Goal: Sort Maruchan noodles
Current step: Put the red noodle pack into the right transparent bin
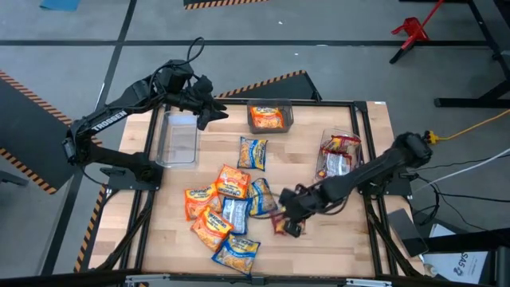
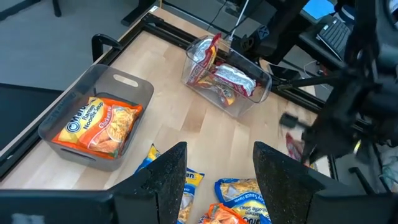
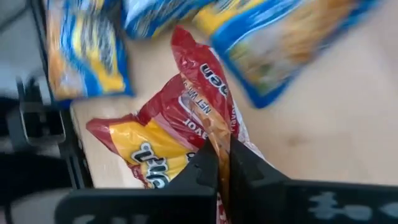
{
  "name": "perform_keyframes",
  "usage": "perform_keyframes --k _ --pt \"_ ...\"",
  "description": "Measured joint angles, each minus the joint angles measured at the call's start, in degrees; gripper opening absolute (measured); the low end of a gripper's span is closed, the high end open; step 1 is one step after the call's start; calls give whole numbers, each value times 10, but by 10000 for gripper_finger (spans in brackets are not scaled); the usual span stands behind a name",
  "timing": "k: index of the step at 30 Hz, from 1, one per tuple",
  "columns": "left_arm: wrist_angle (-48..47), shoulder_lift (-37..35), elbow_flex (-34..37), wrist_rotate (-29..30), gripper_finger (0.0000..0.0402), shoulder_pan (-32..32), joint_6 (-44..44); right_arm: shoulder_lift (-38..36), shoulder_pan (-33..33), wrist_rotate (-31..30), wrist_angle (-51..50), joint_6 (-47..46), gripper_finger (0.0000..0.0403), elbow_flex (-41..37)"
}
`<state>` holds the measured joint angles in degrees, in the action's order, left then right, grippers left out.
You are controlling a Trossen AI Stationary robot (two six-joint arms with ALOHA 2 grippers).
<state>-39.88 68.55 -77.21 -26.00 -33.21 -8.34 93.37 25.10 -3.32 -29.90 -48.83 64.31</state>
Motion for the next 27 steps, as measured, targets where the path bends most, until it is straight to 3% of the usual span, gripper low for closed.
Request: perform_keyframes --k 5,12,21,27 --pt "1 0 0 0 179 0 0 -88 0 -118 -125 -136 0 1" --pt "1 0 0 2 179 0 0 -206 0 -280 -340 -458 0 2" --pt "1 0 0 5 179 0 0 -242 0 -285 -601 -726 0 2" --pt "1 0 0 18 179 0 0 -238 -27 -289 -601 -753 1 -27"
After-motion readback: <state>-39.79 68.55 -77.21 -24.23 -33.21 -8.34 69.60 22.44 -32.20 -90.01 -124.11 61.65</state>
